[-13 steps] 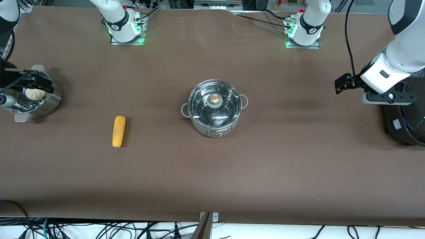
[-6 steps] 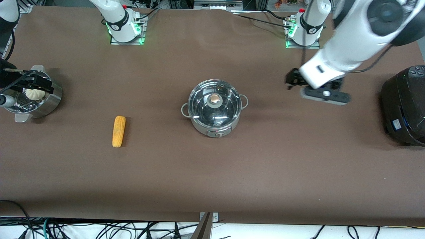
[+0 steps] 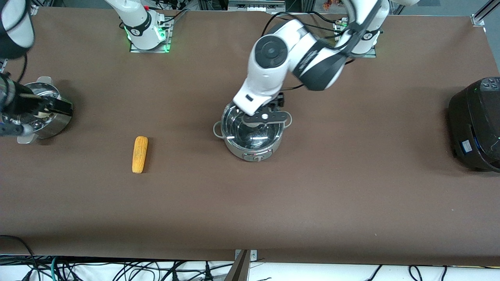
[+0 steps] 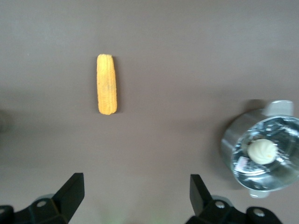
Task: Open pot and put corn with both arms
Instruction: 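Reach the left gripper to the glass lid knob on the steel pot, then grasp the lid knob with the left gripper while the right gripper reaches the corn, then lift the lid off with the left gripper while the right gripper grasps the corn, then set the lid on the table with the left gripper while the right carries corn, then lower the corn into the steel pot and open the right gripper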
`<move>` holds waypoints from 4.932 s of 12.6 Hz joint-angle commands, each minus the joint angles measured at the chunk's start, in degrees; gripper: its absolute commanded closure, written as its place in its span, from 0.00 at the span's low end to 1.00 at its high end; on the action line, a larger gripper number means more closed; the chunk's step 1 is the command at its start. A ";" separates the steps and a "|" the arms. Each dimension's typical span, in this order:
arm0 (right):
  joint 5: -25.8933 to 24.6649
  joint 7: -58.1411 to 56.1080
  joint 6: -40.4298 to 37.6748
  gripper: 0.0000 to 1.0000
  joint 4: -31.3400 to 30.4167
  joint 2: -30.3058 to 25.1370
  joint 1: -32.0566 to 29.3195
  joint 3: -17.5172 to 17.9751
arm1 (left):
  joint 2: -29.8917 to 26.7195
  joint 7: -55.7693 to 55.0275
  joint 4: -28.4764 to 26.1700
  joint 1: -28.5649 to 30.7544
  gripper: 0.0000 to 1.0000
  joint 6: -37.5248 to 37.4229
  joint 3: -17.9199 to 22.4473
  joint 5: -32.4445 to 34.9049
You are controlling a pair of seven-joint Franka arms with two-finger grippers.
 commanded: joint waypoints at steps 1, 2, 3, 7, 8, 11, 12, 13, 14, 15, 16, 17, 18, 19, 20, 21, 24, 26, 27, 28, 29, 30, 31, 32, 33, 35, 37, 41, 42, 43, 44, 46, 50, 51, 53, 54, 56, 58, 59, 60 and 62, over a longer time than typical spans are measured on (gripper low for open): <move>5.40 -0.42 2.54 0.00 0.95 3.74 0.39 0.26 | 5.28 -0.01 3.48 -2.06 0.00 3.56 0.71 3.49; 5.59 -0.07 5.69 0.00 0.95 7.07 1.26 0.43 | 5.37 0.17 2.78 -2.42 0.00 3.84 0.53 7.61; 6.12 0.81 9.11 0.00 0.86 10.32 2.49 0.43 | 5.46 0.26 1.91 -2.42 0.00 3.84 0.45 8.52; 8.14 1.87 22.38 0.00 -3.25 18.07 5.66 0.43 | 5.64 0.35 0.75 -2.77 0.21 3.49 0.36 8.09; 8.14 1.87 26.07 0.00 -5.27 19.04 6.01 0.43 | 5.38 0.26 0.67 -2.86 0.43 2.71 0.27 8.09; 8.06 1.78 35.66 0.00 -10.64 20.98 6.01 0.43 | 5.11 0.09 0.75 -3.04 0.83 -0.81 -0.43 7.13; 7.97 1.44 37.00 0.00 -11.61 21.60 5.93 0.43 | 4.94 0.17 1.01 -2.60 0.95 -1.25 -0.43 6.34; 7.97 1.08 37.01 0.00 -12.06 21.78 5.84 0.34 | 4.59 0.17 1.37 -2.25 1.00 -1.43 -0.52 6.33; 7.97 0.73 36.92 0.00 -12.32 22.04 5.75 0.34 | 3.63 -0.18 1.89 -1.90 1.00 -1.87 -0.52 6.16; 7.97 0.64 36.92 0.00 -12.85 22.04 5.66 0.34 | 1.79 -0.27 2.07 -1.28 1.00 -4.48 -0.35 5.54; 7.97 0.64 37.01 0.00 -13.64 22.04 5.58 0.34 | 0.38 -0.09 2.77 0.46 1.00 -7.99 -0.52 5.19; 7.97 0.64 37.01 0.00 -14.60 21.95 5.58 0.34 | -1.29 0.26 5.56 3.26 1.00 -12.11 -0.52 5.10; 7.88 0.55 36.92 0.00 -15.39 21.69 5.49 0.26 | -1.83 1.91 7.50 5.73 1.00 -16.24 -0.78 5.19; 7.88 0.38 36.92 0.00 -16.19 21.60 5.40 0.08 | -3.40 7.15 8.48 8.19 1.00 -19.50 -0.35 5.71; 8.05 0.38 37.01 0.03 -16.98 21.60 5.40 -0.01 | -5.94 13.90 7.70 11.26 1.00 -21.45 0.00 6.06; 8.06 0.38 36.75 0.41 -17.24 21.60 5.31 -0.01 | -9.01 21.63 5.09 16.42 1.00 -24.78 0.01 5.98; 8.06 0.55 35.34 1.00 -16.99 21.43 5.31 -0.01 | -12.99 41.94 -1.34 29.54 0.99 -25.52 -0.35 7.20; 8.06 0.55 35.16 1.00 -16.90 20.99 5.31 -0.01 | -12.29 50.85 -6.76 35.61 1.00 -19.41 -0.35 9.49; 8.06 0.64 35.16 1.00 -16.90 20.64 5.40 -0.01 | -12.55 52.71 -13.50 39.12 1.00 -11.27 -0.43 9.58; 8.06 1.08 34.73 1.00 -16.81 19.59 5.40 0.25 | -12.90 53.34 -20.97 40.20 1.00 -2.14 -0.43 9.58; 8.06 1.69 32.11 1.00 -16.37 17.49 5.66 0.52 | -12.38 53.52 -27.31 40.47 1.00 6.13 -0.35 9.67; 8.14 2.13 28.35 1.00 -16.02 13.38 5.92 1.91 | -11.07 53.52 -32.42 41.69 1.00 14.48 -0.26 11.32; 8.14 3.96 24.57 1.00 -15.67 8.73 5.93 4.19 | -9.15 53.52 -36.38 42.14 1.00 22.31 -0.26 14.12; 8.23 7.46 20.87 1.00 -13.84 5.46 5.93 7.52 | -6.95 53.52 -38.86 43.53 0.95 27.96 -0.34 14.85; 8.23 13.15 17.44 1.00 -10.95 4.30 5.93 11.99 | -6.76 53.61 -39.41 44.33 0.53 28.97 -0.35 15.03; 7.45 24.84 15.91 1.00 -4.36 5.16 7.06 21.13 | -10.25 53.44 -38.54 44.25 0.00 23.57 -0.69 14.77; 6.48 31.03 18.27 1.00 -0.57 8.40 13.53 23.11 | -19.10 52.65 -34.52 44.16 0.00 10.07 -3.84 12.32; 4.29 38.16 27.67 1.00 1.82 17.18 22.87 23.02 | -23.54 52.99 -15.90 44.07 0.00 -17.56 -5.97 5.38; 2.36 39.21 29.69 1.00 1.82 19.38 23.93 22.93 | -24.24 51.95 -12.90 44.07 0.00 -19.78 -5.97 3.80; 1.13 40.27 31.71 1.00 1.82 21.41 24.73 23.02 | -24.59 48.90 -10.96 44.07 0.00 -21.28 -6.14 4.13; 0.68 40.71 33.39 1.00 1.82 22.99 25.00 23.02 | -24.25 42.77 -9.80 43.73 0.00 -21.55 -5.97 4.39; 0.41 40.72 35.85 1.00 1.82 25.55 25.09 22.93 | -24.77 39.73 -9.09 43.81 0.00 -21.73 -6.23 4.39; -1.26 40.89 37.36 1.00 1.74 28.36 25.53 22.93 | -25.21 39.64 -9.00 44.16 0.00 -21.03 -6.14 4.31; -1.26 41.59 37.36 1.00 1.74 28.54 25.53 22.93 | -25.30 39.64 -9.00 44.25 0.00 -21.03 -5.97 4.31; -3.26 43.44 37.36 0.00 1.74 28.46 25.61 23.02 | -25.65 39.64 -9.00 44.42 0.00 -21.03 -5.36 4.31; -3.89 43.70 37.36 0.00 1.82 28.20 25.96 23.11 | -25.65 40.07 -9.00 44.43 0.00 -21.03 -5.27 4.31; -3.90 43.53 36.84 0.00 1.82 26.71 26.05 23.19 | -25.74 40.43 -9.00 44.51 0.00 -21.03 -5.18 4.40; -3.90 43.18 32.82 0.00 1.82 21.98 25.62 23.02 | -25.48 40.51 -9.00 45.48 0.00 -20.86 -5.18 4.22; -3.98 43.18 28.44 0.00 1.82 18.91 24.83 22.76 | -25.56 40.51 -9.00 45.39 0.00 -20.68 -5.01 4.13; -3.38 43.01 24.39 0.00 1.82 15.14 23.00 21.28 | -25.47 40.60 -8.92 44.44 0.00 -20.68 -3.44 4.04; -3.28 42.57 17.09 0.00 1.74 9.85 19.47 16.72 | -25.56 40.60 -8.92 35.95 0.00 -20.68 4.79 4.04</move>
